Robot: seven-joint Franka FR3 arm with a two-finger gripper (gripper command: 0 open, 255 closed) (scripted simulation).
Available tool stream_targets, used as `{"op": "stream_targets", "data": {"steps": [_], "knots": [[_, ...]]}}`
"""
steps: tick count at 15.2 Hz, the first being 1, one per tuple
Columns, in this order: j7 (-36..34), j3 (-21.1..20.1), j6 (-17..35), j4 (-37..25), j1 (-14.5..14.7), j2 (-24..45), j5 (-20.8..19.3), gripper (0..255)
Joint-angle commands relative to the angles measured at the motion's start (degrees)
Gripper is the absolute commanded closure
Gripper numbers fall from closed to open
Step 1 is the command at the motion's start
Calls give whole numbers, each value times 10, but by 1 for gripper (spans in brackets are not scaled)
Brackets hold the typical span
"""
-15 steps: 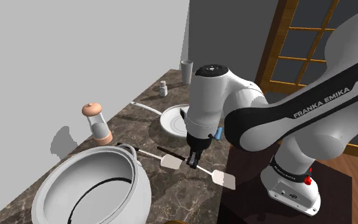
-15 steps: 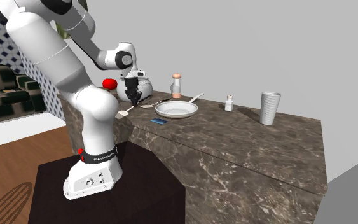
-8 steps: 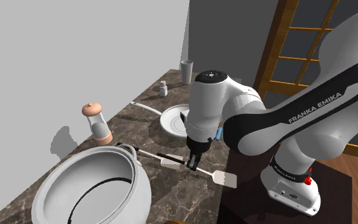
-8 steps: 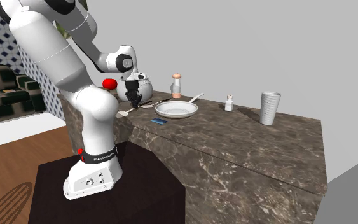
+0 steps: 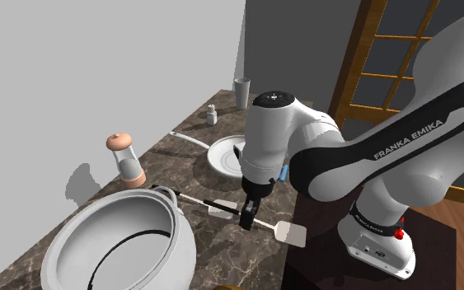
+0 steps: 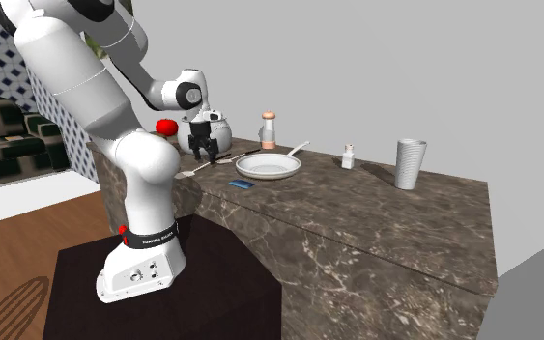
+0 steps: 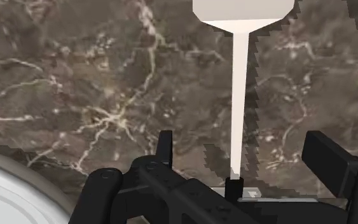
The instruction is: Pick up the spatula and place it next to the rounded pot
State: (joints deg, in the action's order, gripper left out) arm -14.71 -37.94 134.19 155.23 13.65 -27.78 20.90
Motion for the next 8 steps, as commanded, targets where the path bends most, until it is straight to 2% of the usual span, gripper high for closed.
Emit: {"op": "stream_targets", "data": {"steps": [1, 4, 8], "knots": [[2, 9, -26, -8, 4, -18, 0, 0], [6, 33, -95, -36, 11, -59, -3, 0], [6, 33, -95, -36, 11, -59, -3, 0]]}}
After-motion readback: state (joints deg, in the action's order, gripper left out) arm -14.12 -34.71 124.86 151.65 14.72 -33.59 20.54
